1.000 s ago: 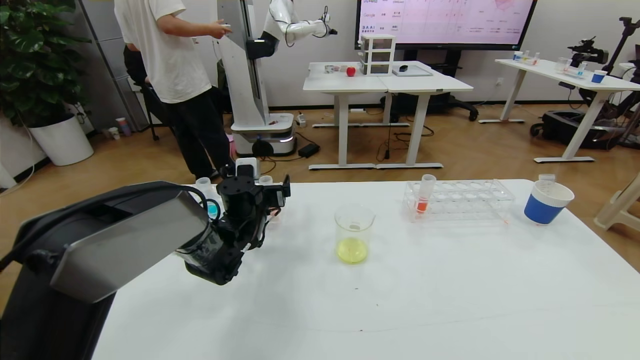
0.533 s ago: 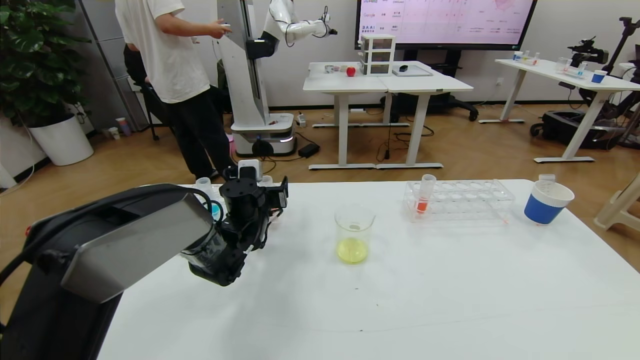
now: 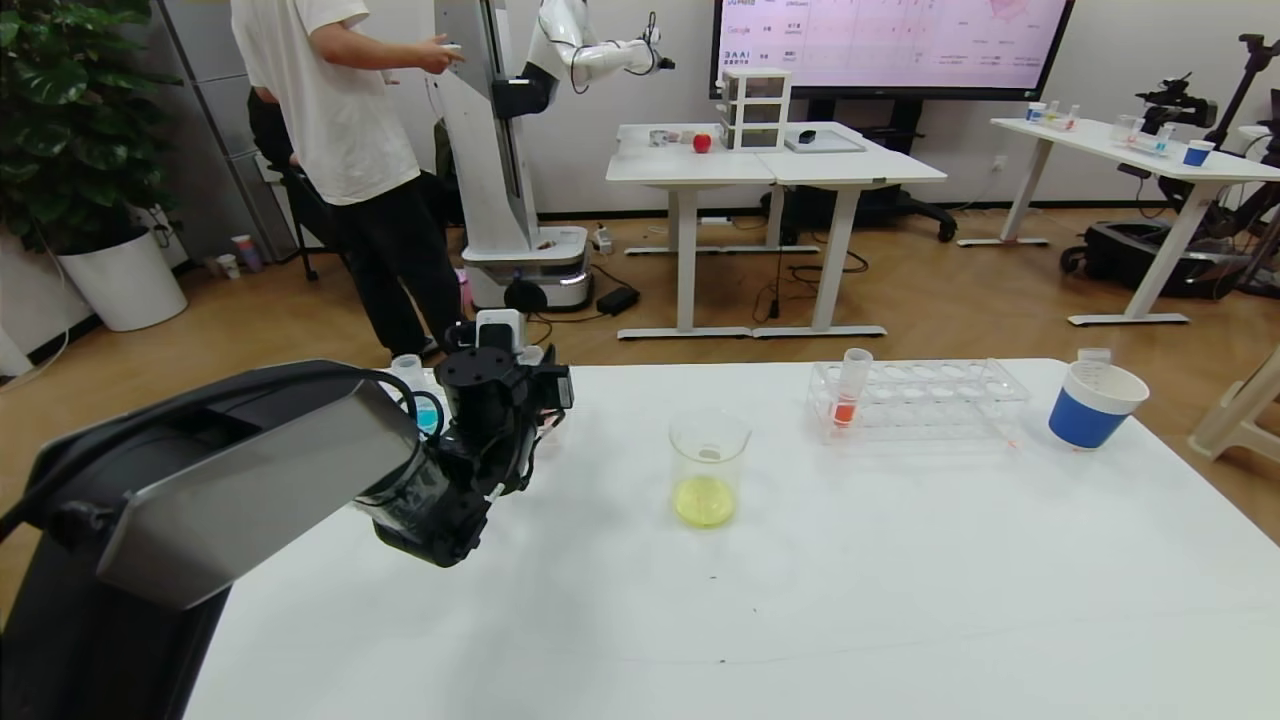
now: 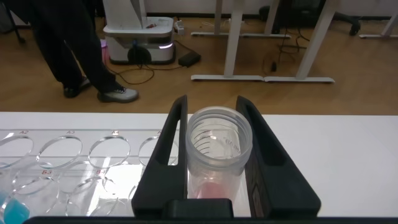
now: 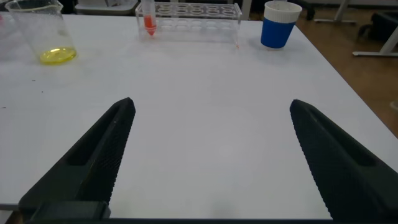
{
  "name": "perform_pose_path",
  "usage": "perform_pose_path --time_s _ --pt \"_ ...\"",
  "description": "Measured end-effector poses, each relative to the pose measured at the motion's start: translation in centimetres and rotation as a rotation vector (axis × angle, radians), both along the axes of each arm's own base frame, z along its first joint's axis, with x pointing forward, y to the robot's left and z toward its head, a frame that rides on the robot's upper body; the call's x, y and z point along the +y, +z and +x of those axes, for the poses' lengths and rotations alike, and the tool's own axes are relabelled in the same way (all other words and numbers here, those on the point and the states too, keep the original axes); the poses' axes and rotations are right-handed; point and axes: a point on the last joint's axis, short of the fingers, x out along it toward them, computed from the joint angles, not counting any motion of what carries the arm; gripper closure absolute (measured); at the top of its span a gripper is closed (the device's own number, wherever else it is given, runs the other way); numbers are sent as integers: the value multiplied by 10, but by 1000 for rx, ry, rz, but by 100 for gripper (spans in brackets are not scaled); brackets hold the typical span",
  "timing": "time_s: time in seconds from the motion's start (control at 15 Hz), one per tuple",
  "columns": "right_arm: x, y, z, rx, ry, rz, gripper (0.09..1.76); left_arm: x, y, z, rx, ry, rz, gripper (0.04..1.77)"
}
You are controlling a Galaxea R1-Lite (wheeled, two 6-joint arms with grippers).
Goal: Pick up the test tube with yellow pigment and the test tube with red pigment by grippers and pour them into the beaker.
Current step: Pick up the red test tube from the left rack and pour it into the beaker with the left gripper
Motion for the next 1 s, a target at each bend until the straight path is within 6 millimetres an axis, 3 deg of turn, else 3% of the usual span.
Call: perform_pose_path --time_s 0.53,1.0 --pt "0 0 0 0 0 0 11 2 53 -4 -20 -20 14 129" --pt "0 0 0 0 0 0 11 -3 74 -9 -75 -94 55 129"
